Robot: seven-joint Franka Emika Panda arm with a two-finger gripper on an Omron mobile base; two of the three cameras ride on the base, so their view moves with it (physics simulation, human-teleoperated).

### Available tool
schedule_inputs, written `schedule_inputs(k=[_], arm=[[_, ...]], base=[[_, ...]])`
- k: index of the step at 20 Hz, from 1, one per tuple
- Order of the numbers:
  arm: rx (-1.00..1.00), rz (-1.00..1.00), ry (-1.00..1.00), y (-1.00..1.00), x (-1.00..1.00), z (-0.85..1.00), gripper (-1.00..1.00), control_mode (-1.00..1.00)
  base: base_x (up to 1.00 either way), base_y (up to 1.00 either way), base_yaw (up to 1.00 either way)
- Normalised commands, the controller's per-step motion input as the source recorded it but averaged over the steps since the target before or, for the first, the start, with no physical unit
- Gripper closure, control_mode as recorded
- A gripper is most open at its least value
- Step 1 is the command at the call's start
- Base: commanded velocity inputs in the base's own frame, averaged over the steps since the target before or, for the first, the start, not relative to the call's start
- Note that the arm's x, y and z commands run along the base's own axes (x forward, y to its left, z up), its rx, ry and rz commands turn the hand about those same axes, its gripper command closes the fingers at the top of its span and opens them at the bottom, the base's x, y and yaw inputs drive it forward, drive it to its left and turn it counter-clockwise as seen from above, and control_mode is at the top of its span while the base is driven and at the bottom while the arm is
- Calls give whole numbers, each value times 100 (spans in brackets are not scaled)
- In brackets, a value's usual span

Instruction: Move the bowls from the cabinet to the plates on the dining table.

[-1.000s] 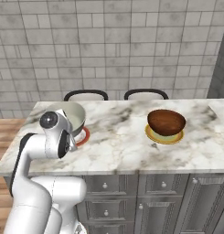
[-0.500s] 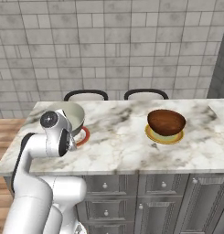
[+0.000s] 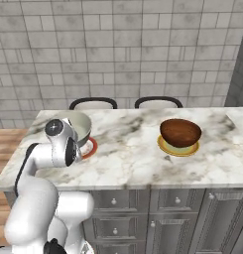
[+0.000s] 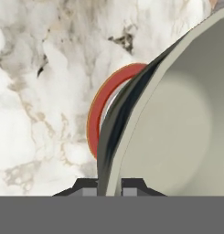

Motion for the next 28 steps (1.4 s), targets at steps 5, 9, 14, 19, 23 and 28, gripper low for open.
schedule_inputs(k=[5, 9, 14, 19, 23, 28], arm=[[0, 0, 0, 0, 29, -46, 100, -100], [0, 0, 0, 0, 18, -49, 100, -100], [0, 0, 0, 0, 17, -38, 100, -100], [0, 0, 0, 0, 8, -22, 100, -100], [0, 0, 0, 0, 5, -22, 100, -100], [0, 0, 0, 0, 14, -21, 100, -100]], base=[[0, 0, 0], [0, 0, 0], [0, 0, 0], [0, 0, 0], [0, 0, 0], [0, 0, 0]])
